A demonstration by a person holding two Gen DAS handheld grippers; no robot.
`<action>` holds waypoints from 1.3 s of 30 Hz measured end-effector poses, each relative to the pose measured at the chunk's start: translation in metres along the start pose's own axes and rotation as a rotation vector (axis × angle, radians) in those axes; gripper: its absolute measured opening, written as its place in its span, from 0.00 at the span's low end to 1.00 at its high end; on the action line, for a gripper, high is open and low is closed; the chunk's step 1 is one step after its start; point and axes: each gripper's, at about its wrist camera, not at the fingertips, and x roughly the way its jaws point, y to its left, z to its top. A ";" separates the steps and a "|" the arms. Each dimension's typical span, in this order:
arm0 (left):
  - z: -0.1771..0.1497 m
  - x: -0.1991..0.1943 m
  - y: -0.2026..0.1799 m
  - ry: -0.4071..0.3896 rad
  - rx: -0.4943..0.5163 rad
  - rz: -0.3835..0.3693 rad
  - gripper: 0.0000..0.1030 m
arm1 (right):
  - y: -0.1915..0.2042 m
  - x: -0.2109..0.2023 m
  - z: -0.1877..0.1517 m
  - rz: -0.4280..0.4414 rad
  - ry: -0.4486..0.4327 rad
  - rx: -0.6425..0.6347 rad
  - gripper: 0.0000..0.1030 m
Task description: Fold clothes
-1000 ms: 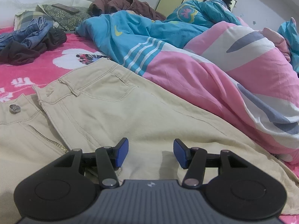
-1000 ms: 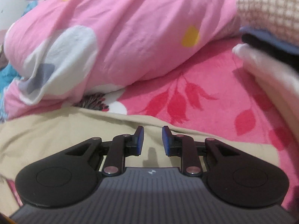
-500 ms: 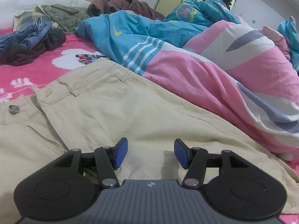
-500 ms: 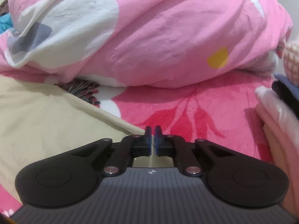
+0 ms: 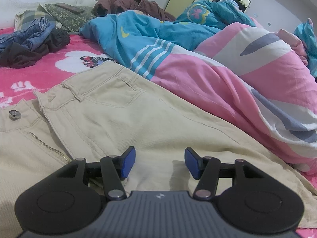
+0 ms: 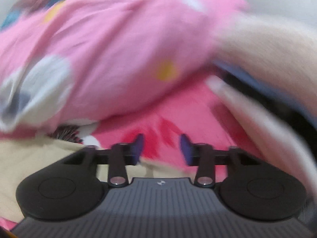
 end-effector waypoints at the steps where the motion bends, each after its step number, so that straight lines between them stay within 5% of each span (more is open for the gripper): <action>1: 0.000 0.000 0.000 0.000 0.001 0.001 0.55 | -0.016 -0.010 -0.009 -0.014 -0.001 0.069 0.45; 8: 0.000 0.000 0.000 -0.001 -0.001 -0.002 0.56 | -0.091 -0.024 -0.041 -0.083 0.003 0.435 0.67; 10: 0.000 0.000 0.001 -0.001 -0.004 -0.004 0.56 | -0.093 -0.012 -0.038 -0.069 0.020 0.454 0.78; 12: -0.001 0.000 0.001 -0.001 -0.005 -0.005 0.56 | -0.087 0.000 -0.034 -0.028 0.043 0.427 0.78; 13: 0.000 0.000 0.001 -0.001 -0.005 -0.005 0.56 | -0.083 0.004 -0.032 0.008 0.053 0.416 0.69; 14: 0.000 0.000 0.001 -0.002 -0.006 -0.005 0.56 | -0.078 0.008 -0.031 0.033 0.063 0.408 0.36; 15: 0.000 0.000 0.001 -0.002 -0.008 -0.007 0.56 | -0.070 0.009 -0.030 0.052 0.067 0.386 0.16; 16: 0.000 0.000 0.002 -0.002 -0.010 -0.009 0.56 | -0.060 0.009 -0.029 0.061 0.066 0.349 0.04; 18: 0.000 0.000 0.002 -0.002 -0.012 -0.010 0.56 | -0.028 -0.002 -0.028 0.085 0.019 0.184 0.03; 22: 0.000 0.000 0.001 -0.003 -0.011 -0.008 0.56 | 0.051 -0.037 -0.065 0.188 -0.053 -0.411 0.04; 24: -0.001 0.000 0.001 -0.003 -0.010 -0.006 0.56 | 0.090 -0.055 -0.094 0.247 -0.061 -0.725 0.08; 25: -0.001 0.000 0.001 -0.003 -0.010 -0.006 0.56 | 0.109 -0.064 -0.108 0.276 -0.064 -0.882 0.17; 27: -0.001 0.000 0.000 -0.003 -0.010 -0.005 0.56 | 0.123 -0.073 -0.131 0.260 -0.049 -1.062 0.29; 33: -0.001 0.000 0.000 -0.003 -0.009 -0.006 0.56 | 0.117 -0.072 -0.129 0.212 -0.052 -1.025 0.33; 39: -0.001 0.000 0.001 -0.003 -0.010 -0.008 0.56 | 0.128 -0.065 -0.135 0.224 -0.051 -1.003 0.49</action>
